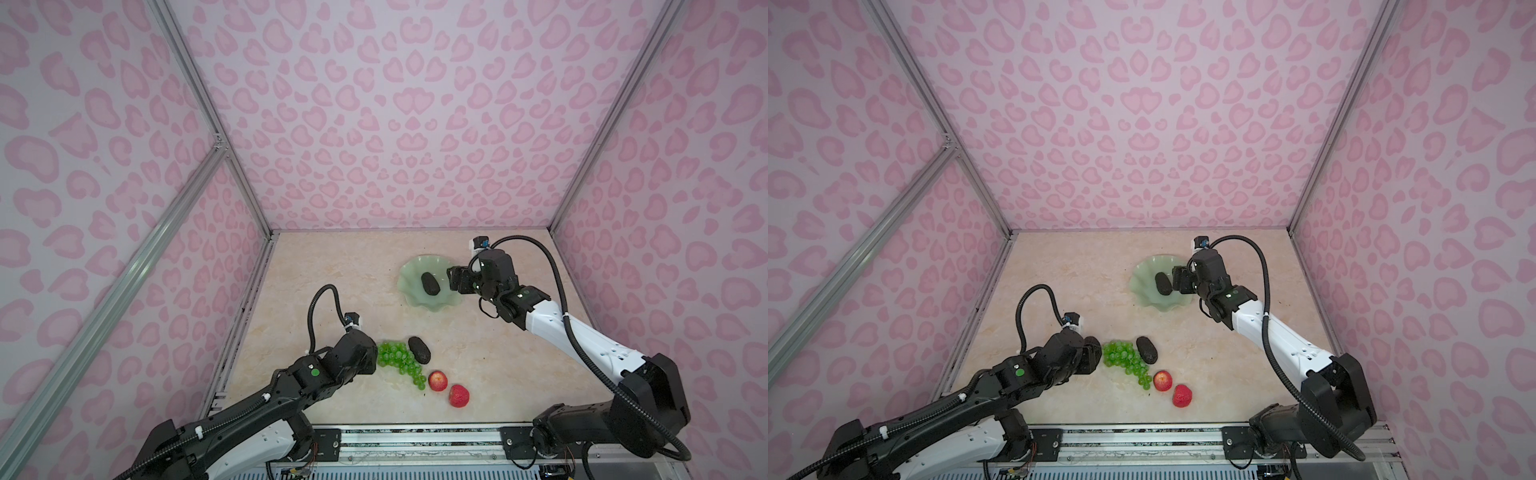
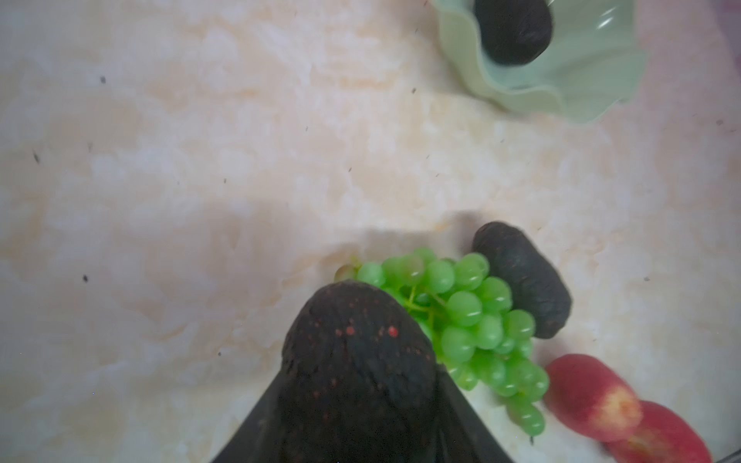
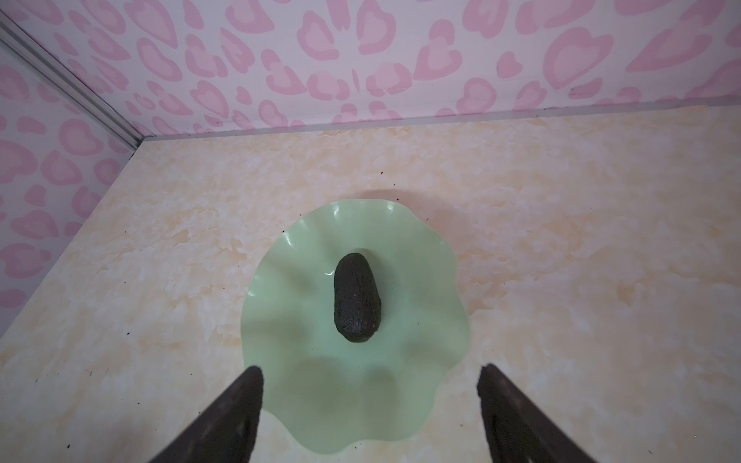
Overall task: Place and organize the fake fruits in the fruit bowl
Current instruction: 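Drop an avocado in the bowl with left gripper while right reaches apple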
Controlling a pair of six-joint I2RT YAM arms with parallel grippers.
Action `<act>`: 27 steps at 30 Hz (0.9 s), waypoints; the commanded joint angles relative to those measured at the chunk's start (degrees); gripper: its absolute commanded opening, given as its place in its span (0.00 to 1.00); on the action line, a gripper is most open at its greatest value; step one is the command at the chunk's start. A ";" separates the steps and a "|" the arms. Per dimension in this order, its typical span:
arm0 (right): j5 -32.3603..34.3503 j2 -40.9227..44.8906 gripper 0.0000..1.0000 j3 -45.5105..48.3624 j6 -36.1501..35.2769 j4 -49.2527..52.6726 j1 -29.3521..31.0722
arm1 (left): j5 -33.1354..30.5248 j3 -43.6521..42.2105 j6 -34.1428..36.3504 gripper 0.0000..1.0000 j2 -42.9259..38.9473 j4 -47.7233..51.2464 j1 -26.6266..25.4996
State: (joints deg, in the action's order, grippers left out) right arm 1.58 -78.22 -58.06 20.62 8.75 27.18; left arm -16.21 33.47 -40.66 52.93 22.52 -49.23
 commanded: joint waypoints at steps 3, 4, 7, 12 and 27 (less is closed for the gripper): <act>0.13 3.78 0.88 4.11 0.55 2.57 -0.39 | -1.49 14.51 10.43 0.51 12.58 -3.89 1.26; -0.04 4.64 0.89 5.35 0.62 2.65 -0.33 | -0.62 17.41 12.08 0.51 16.10 -4.27 1.54; -0.89 7.35 0.90 8.98 1.16 4.17 -0.37 | 1.24 28.18 16.10 0.50 27.83 -5.06 2.95; -1.96 12.49 0.92 15.13 2.08 5.45 -0.38 | 6.34 44.79 18.19 0.49 45.48 -3.82 6.68; -3.40 20.32 0.91 22.51 7.02 8.53 -0.33 | 11.54 67.14 13.86 0.50 71.96 1.56 10.59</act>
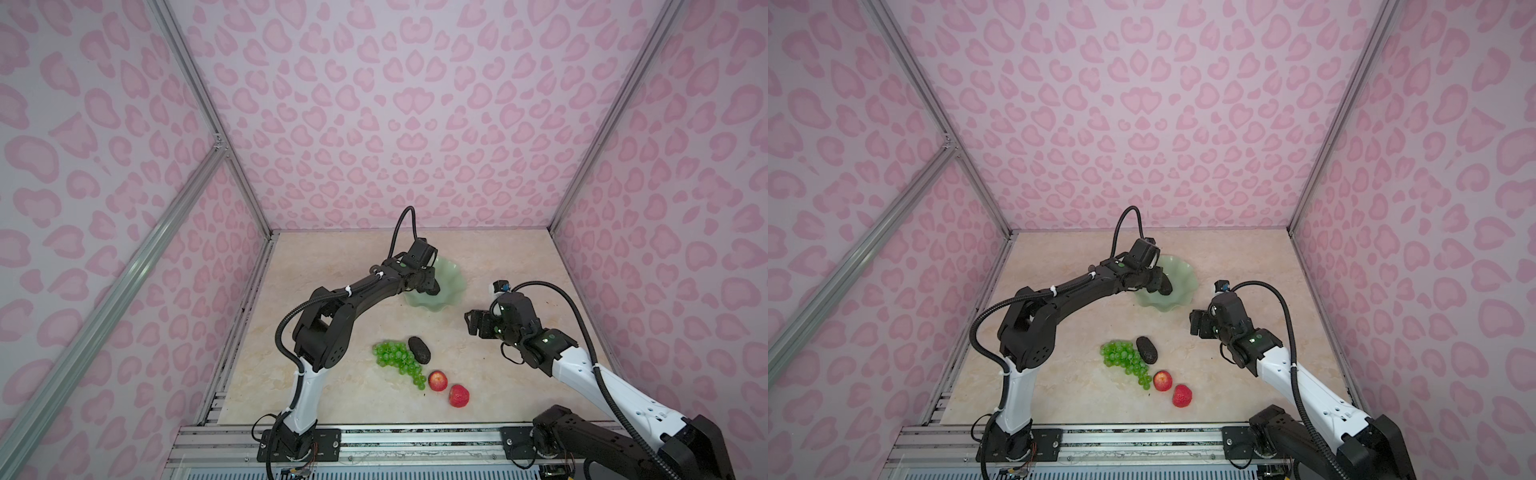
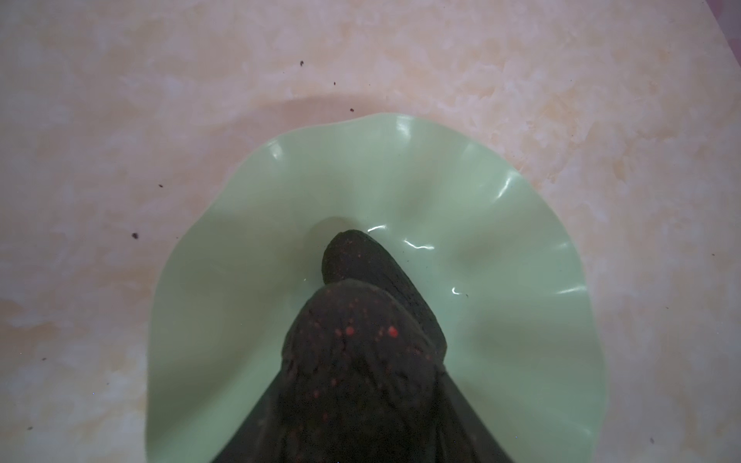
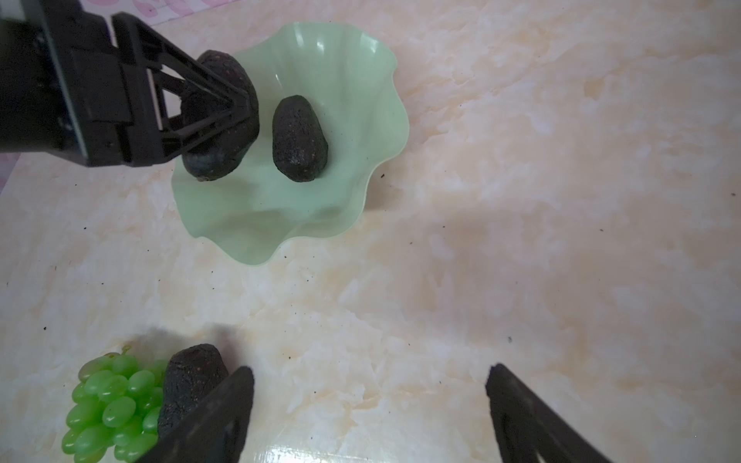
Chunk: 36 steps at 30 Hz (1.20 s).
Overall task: Place and organize the fake fruits in the fruit bowl
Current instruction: 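Drop an avocado in the bowl with left gripper while right reaches apple, then grasp the red apple with the right gripper while the left arm withdraws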
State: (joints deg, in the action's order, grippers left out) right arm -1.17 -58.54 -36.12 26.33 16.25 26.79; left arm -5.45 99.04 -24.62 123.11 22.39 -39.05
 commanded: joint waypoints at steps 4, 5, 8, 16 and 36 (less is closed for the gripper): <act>-0.16 1.96 0.90 1.02 1.70 2.82 0.02 | 0.91 3.63 -3.10 0.53 3.60 3.80 0.39; -0.15 2.26 0.90 1.09 1.71 3.24 0.12 | 0.77 3.76 -3.23 0.55 3.61 4.08 0.39; -0.15 3.38 0.90 1.48 1.80 4.67 0.37 | 1.28 3.66 -3.15 0.64 2.75 4.52 0.38; 0.73 4.66 0.87 1.55 3.05 10.67 6.76 | 1.95 1.91 -1.72 0.69 -5.71 2.56 0.38; 1.07 4.77 0.75 10.44 23.24 13.13 36.14 | -13.58 -32.37 0.28 0.70 -52.46 -14.74 -0.33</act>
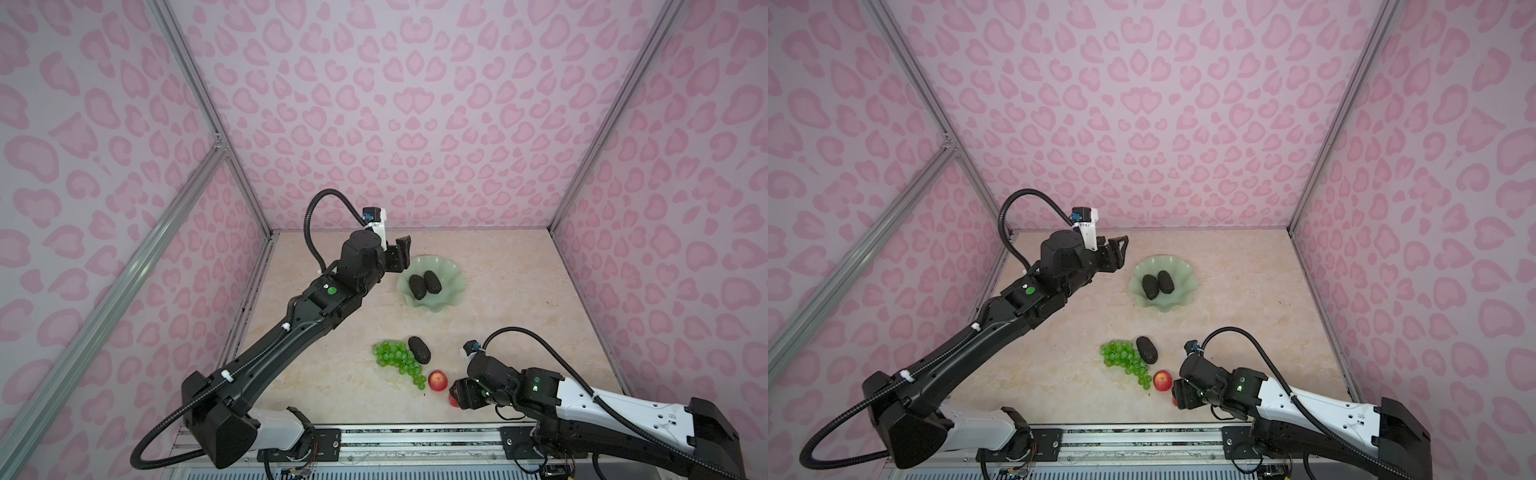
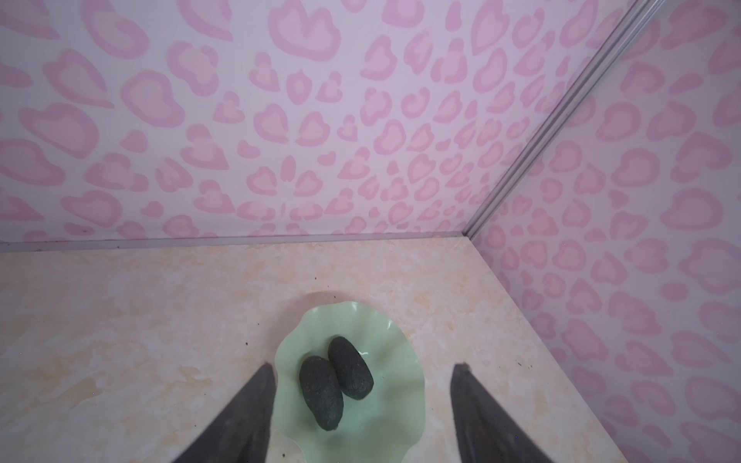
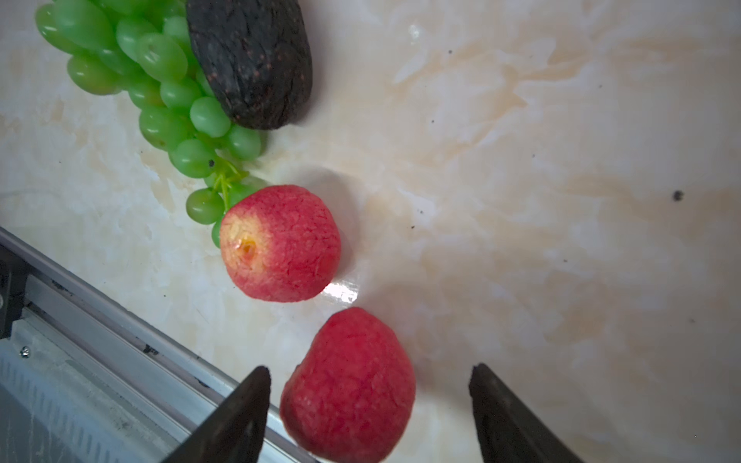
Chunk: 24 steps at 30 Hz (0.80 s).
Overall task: Place and organize the fake fruits in the fruit bowl
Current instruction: 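Grasp the red apple with the right gripper while the left arm withdraws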
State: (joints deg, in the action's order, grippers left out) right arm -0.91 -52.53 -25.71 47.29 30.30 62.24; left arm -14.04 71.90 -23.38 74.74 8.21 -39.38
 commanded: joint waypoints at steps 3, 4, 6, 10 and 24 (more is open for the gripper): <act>1.37 -3.19 0.66 -0.19 2.20 -1.45 0.69 | -7.67 -12.52 -2.64 0.71 -10.74 -0.35 0.03; 1.71 -3.63 0.62 -0.34 2.07 -1.48 0.69 | -8.35 -14.59 -3.17 0.71 -12.57 -0.02 0.01; 2.17 -4.56 0.54 -0.72 1.93 -1.39 0.69 | -9.86 -19.38 -4.82 0.71 -16.79 1.02 0.01; 3.23 -5.06 0.40 -1.61 1.68 -0.92 0.69 | -10.99 -28.61 -8.93 0.73 -24.95 2.39 0.09; 6.28 -14.03 0.32 -23.15 -18.55 -10.20 -20.47 | -3.10 -40.75 -15.29 0.73 -29.19 2.15 -2.93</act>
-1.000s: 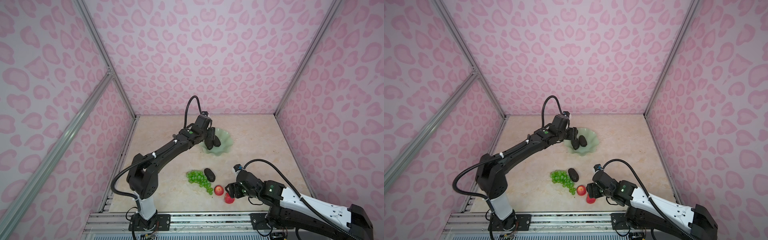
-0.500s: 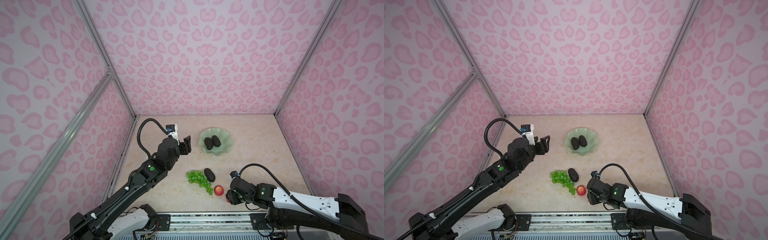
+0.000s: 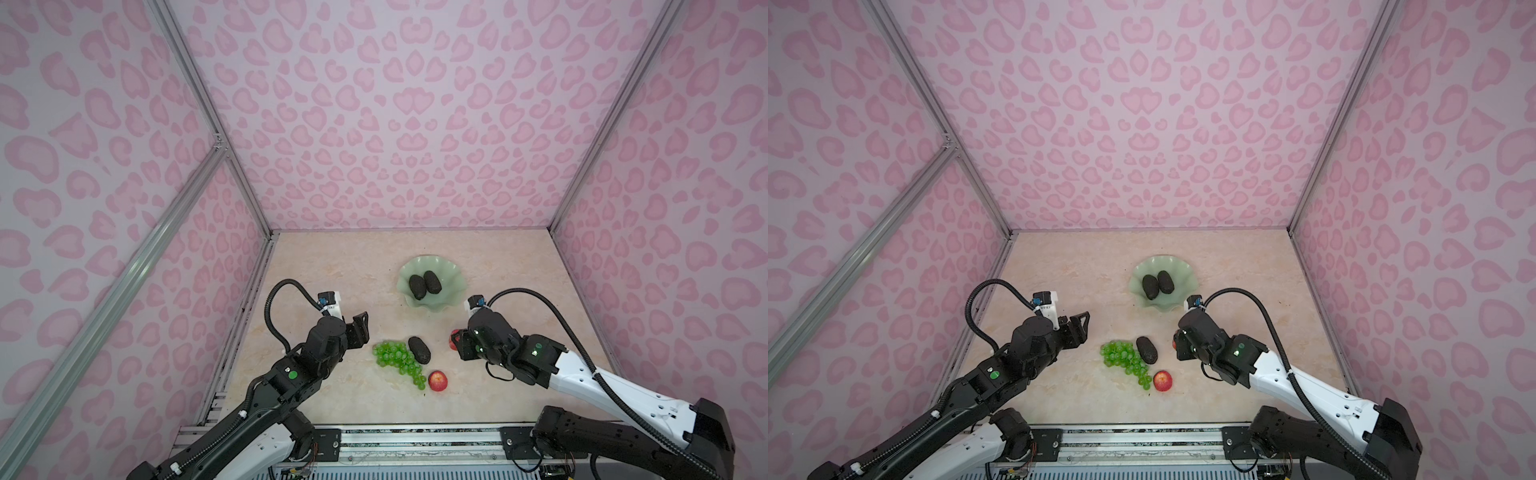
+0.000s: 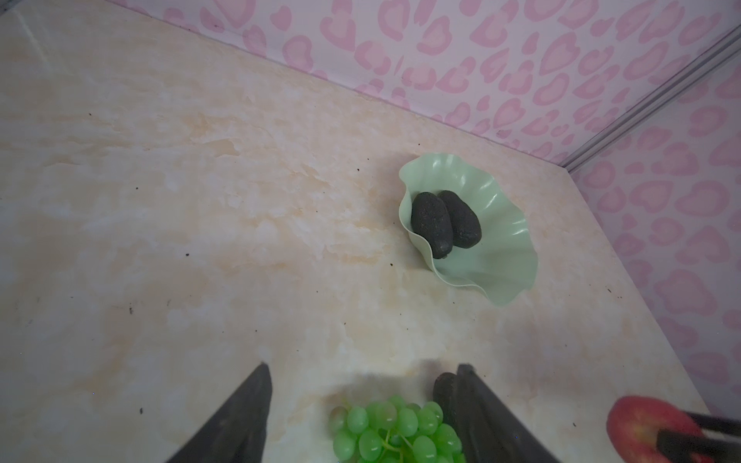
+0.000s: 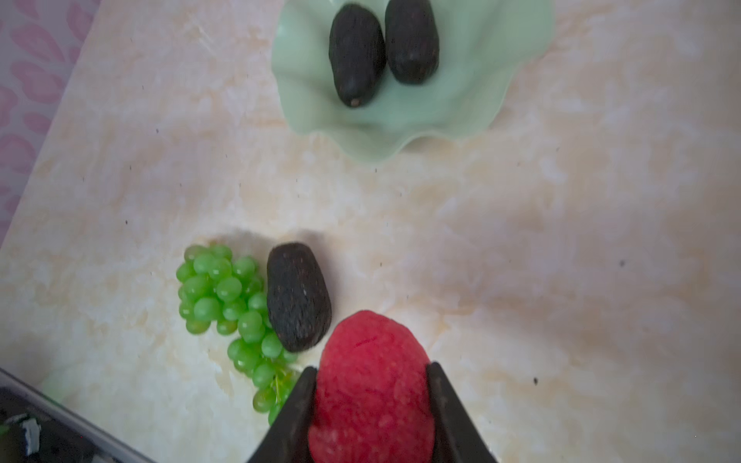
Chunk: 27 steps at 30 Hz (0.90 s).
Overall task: Place and organize the fake fruits in the fruit bowl
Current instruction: 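Grasp the red apple with the right gripper while the left arm withdraws, then place the apple in the bowl with right gripper while left grasps avocado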
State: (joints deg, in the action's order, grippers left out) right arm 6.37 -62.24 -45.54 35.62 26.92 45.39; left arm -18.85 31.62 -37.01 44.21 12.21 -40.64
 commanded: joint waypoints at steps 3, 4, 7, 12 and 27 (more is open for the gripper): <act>-2.80 -11.58 0.32 -7.90 -9.04 -11.96 -7.86 | 0.17 -0.75 -2.54 0.72 4.08 -3.10 -5.02; -2.60 -14.45 0.32 -9.72 -10.07 -13.17 -8.76 | 0.17 -0.52 -2.90 0.72 5.21 -3.24 -6.00; -3.32 -22.85 0.31 -15.70 -11.59 -13.40 -11.98 | -1.83 0.74 -3.71 0.72 7.76 -2.41 -9.27; -4.17 -33.73 0.30 -20.98 -12.96 -14.58 -15.67 | -3.71 1.46 -5.77 0.72 9.84 -2.80 -13.14; -4.57 -43.55 0.36 -23.86 -13.56 -16.72 -18.81 | -3.48 5.06 -10.15 0.72 20.13 -3.23 -19.54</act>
State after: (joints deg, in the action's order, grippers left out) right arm 1.50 -105.06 -69.12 22.81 11.40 26.70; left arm -22.31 35.59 -45.36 63.02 10.22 -59.79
